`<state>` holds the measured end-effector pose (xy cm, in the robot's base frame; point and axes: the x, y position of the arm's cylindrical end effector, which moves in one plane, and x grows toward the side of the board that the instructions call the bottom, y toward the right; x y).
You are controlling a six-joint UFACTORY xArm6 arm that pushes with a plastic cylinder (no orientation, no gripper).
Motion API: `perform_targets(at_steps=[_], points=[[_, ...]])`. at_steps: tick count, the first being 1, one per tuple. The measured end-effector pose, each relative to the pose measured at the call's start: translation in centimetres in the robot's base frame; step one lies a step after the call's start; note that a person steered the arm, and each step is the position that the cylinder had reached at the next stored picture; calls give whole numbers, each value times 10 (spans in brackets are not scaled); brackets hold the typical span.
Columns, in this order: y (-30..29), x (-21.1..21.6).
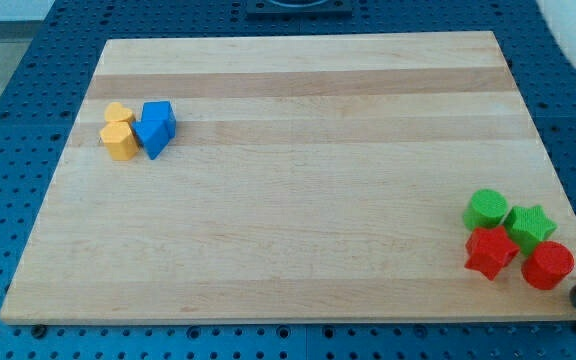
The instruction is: Move the red circle along with green circle to up and left a bit
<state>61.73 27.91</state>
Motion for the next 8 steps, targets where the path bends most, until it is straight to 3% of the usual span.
perform_targets(at_steps=[2,4,8], points=[[-3,0],[-34,-21],[-35,-62]])
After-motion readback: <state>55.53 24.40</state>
